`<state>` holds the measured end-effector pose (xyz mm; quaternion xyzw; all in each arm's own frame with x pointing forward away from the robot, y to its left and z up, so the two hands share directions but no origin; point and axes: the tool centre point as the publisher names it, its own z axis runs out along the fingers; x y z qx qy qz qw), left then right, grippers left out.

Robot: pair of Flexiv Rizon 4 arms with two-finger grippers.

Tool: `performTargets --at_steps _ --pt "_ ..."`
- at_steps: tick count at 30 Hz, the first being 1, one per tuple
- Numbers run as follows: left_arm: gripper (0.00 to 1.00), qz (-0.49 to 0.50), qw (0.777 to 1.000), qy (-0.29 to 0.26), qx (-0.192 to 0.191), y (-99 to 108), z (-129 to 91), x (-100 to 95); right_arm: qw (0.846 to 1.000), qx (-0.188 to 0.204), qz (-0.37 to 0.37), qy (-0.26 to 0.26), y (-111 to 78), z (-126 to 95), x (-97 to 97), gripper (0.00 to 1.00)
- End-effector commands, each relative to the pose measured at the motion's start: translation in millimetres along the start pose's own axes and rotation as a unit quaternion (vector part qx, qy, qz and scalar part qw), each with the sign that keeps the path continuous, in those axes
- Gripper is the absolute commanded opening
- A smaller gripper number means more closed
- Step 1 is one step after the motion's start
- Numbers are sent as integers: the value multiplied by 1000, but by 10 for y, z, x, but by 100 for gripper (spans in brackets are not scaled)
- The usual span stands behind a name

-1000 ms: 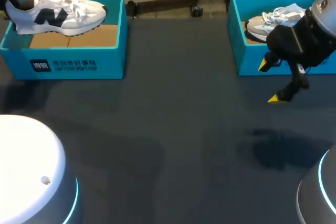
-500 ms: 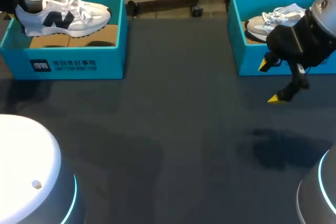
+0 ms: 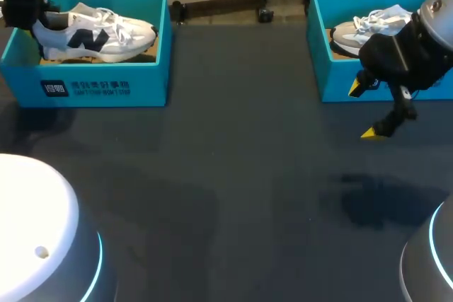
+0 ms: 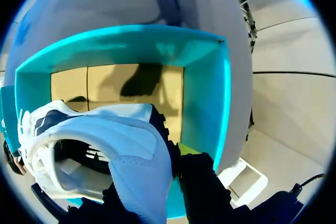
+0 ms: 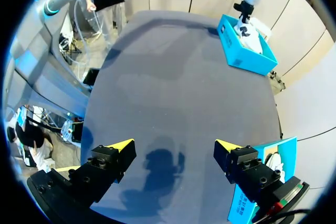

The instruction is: Take the shoe out of the shoebox, open the shoe tongue, remove and reinsert the insole, then place the shoe into the shoebox

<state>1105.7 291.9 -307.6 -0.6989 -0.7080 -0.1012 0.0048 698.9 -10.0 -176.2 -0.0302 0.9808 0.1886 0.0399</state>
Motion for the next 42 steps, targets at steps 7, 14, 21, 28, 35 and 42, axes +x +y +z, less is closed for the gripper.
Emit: performTargets --at_steps 7,14,21,28,35,42 --pt "0 6 1000 4 13 21 208 -9 1000 2 1 2 12 15 -22 100" --pt "0 10 1000 0 21 -91 232 26 1000 2 1 2 12 15 -22 100" --pt "0 12 1000 -3 26 -252 272 74 1000 2 1 2 12 15 -22 100" --pt "0 11 999 -6 36 -357 317 88 1000 2 1 2 12 15 -22 100" --pt "0 11 999 -8 43 -436 317 94 1000 2 1 2 12 15 -22 100" --pt "0 16 999 -5 44 -511 357 87 1000 2 1 2 12 15 -22 100"
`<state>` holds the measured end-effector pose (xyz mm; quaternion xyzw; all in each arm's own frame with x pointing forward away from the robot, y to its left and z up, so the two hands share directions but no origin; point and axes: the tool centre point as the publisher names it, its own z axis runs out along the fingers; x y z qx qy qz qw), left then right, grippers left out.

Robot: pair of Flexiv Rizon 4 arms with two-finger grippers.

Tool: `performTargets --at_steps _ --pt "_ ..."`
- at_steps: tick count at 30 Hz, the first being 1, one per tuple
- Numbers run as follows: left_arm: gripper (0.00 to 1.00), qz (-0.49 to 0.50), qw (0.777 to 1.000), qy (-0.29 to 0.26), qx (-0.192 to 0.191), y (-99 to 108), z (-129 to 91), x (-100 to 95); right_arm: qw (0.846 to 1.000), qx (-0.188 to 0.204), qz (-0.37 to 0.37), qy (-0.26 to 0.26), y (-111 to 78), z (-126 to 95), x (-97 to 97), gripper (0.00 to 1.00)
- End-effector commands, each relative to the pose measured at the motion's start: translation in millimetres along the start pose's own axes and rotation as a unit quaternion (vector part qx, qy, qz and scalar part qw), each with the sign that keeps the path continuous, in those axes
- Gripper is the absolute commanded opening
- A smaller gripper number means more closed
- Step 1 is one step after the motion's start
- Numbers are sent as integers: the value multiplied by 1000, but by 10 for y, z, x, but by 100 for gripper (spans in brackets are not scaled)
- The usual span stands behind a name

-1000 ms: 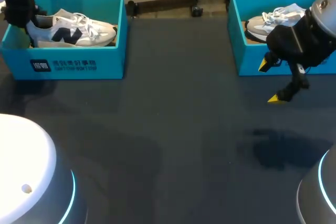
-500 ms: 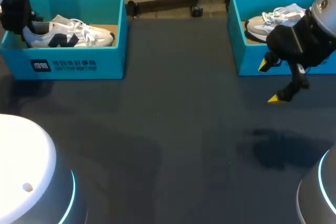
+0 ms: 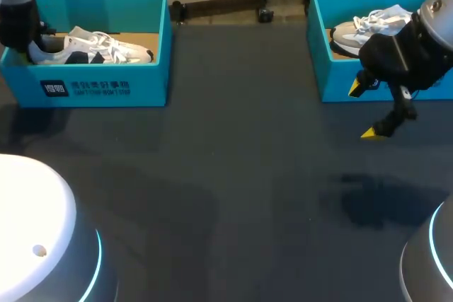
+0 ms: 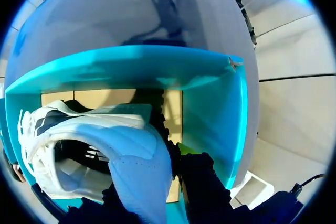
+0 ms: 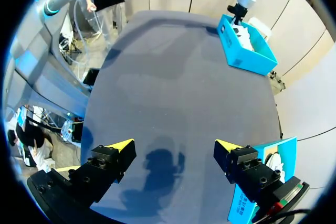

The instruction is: Take the shoe out of the shoebox, open the shoe tongue, remove and reinsert the insole, then place the shoe into the shoebox

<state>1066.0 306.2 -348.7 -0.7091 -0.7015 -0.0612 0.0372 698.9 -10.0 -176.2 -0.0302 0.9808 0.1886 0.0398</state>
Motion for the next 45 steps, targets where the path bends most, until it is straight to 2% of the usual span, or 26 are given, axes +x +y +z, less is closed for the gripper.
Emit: performTargets --at_steps 1,17,22,36,37,38,40,42,43,45 --pt "0 0 1000 2 -7 -75 -2 -2 1000 2 1 2 12 15 -21 100" --pt "0 0 1000 8 -13 -158 181 -30 1000 2 1 2 12 15 -21 100" --pt "0 6 1000 8 4 -163 244 -45 1000 2 1 2 12 15 -21 100" --pt "0 7 1000 15 21 -107 375 -69 1000 2 1 2 12 15 -21 100" --pt "9 7 1000 15 21 -103 379 -72 1000 2 1 2 12 15 -21 100" --pt "11 7 1000 16 21 -98 385 -75 1000 2 1 2 12 15 -21 100" --pt "7 8 1000 17 23 -88 395 -79 1000 2 1 2 12 15 -21 100" --pt "12 7 1000 18 24 -84 401 -80 1000 2 1 2 12 15 -21 100" --pt "24 7 1000 18 25 -84 400 -80 1000 2 1 2 12 15 -21 100" --pt "36 7 1000 17 26 -86 386 -74 1000 2 1 2 12 15 -21 100"
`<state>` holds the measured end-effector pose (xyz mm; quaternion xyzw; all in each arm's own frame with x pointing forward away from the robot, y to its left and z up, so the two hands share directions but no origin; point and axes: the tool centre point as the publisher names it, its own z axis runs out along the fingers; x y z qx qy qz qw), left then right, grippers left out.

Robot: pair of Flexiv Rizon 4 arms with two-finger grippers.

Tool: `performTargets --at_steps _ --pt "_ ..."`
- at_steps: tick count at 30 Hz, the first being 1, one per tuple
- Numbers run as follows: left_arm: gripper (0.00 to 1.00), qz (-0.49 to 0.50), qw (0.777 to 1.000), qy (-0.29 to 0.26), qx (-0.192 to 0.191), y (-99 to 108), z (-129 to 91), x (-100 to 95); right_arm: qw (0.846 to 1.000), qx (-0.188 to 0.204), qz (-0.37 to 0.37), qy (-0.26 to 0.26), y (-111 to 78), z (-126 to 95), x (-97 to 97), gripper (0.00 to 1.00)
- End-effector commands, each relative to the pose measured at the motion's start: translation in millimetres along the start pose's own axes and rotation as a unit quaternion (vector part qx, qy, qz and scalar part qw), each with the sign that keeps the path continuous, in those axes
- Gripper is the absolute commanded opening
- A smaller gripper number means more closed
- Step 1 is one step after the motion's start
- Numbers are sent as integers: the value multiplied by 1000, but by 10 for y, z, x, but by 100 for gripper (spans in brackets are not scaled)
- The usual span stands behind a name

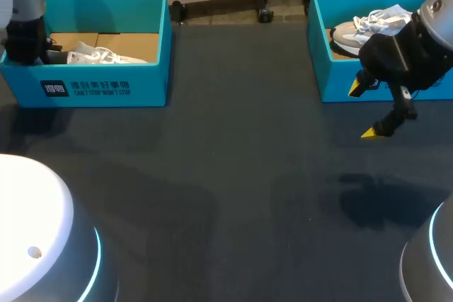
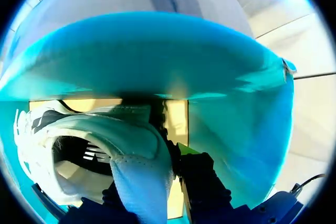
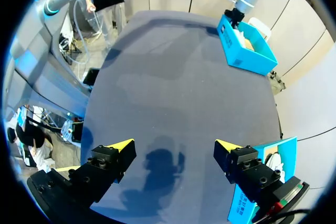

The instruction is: Take the shoe out of the shoebox, open the shoe tongue, remove and reinsert the insole, then place the shoe into the shoebox

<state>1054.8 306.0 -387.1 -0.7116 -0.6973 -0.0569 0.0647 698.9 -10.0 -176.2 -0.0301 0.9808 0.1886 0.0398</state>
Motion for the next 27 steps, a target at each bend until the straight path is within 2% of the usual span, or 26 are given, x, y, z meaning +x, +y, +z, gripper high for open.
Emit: performTargets --at_steps 1,2,8,10,14,16,20,22,27 --pt "41 1 1000 -1 4 35 -8 -14 1000 2 1 2 12 15 -21 100" --pt "45 2 1000 -2 4 30 -23 -12 1000 2 1 2 12 15 -21 100" --pt "49 4 1000 -8 4 33 -90 -7 1000 2 1 2 12 15 -21 100" --pt "58 5 1000 -10 5 30 -115 0 1000 2 1 2 12 15 -21 100" --pt "60 8 1000 -14 5 13 -174 4 1000 2 1 2 12 15 -21 100" --pt "69 11 1000 -17 4 12 -206 -6 1000 2 1 2 12 15 -21 100" --pt "77 13 1000 -21 3 11 -277 -22 1000 2 1 2 12 15 -21 100" --pt "87 16 1000 -24 2 6 -319 -28 1000 2 1 2 12 15 -21 100" --pt "99 22 999 -29 -2 -5 -425 -27 1000 2 1 2 12 15 -21 100"
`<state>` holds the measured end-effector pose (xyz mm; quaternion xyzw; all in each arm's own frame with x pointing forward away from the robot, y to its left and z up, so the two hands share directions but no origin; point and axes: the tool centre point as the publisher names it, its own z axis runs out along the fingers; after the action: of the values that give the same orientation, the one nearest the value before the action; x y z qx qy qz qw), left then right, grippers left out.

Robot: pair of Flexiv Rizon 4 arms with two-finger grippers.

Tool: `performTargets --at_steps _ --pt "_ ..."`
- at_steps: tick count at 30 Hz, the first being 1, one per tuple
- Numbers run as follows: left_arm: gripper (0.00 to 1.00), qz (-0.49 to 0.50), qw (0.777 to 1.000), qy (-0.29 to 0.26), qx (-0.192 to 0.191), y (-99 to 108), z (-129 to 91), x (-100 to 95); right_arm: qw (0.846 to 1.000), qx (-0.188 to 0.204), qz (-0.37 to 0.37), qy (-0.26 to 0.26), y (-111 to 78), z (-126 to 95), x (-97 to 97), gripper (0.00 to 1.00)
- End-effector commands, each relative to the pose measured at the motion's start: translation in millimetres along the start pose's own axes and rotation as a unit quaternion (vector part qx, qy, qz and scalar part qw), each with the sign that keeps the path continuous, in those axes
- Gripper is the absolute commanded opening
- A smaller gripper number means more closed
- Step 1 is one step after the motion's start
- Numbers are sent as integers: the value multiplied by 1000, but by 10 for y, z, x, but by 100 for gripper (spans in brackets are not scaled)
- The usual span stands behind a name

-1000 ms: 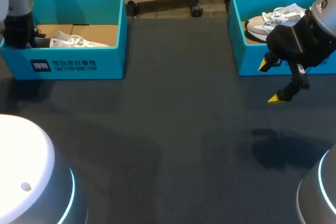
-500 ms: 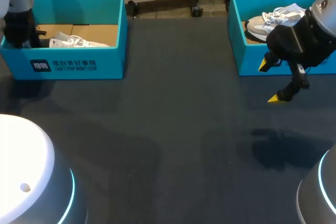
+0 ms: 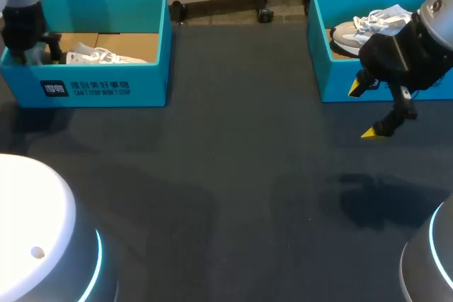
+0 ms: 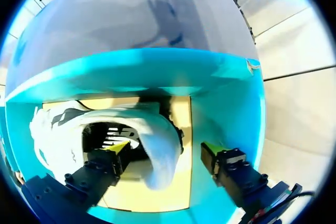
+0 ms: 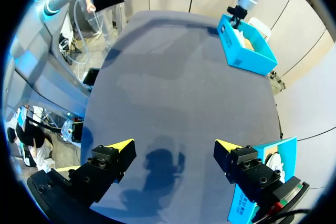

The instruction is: Take the shoe out of the shoebox, open the shoe tongue, remove and reinsert the insole, then place the shoe into the shoebox

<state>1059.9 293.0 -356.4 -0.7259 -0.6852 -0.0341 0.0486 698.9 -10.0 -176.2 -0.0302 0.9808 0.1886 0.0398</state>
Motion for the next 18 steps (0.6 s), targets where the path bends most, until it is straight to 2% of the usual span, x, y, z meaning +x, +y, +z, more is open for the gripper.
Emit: performTargets --at_steps 1,18 --pt "100 4 1000 -2 -7 -58 -130 38 1000 2 1 2 12 15 -22 100" --pt "100 12 999 -23 -26 -102 -619 113 1000 2 1 2 12 15 -22 100"
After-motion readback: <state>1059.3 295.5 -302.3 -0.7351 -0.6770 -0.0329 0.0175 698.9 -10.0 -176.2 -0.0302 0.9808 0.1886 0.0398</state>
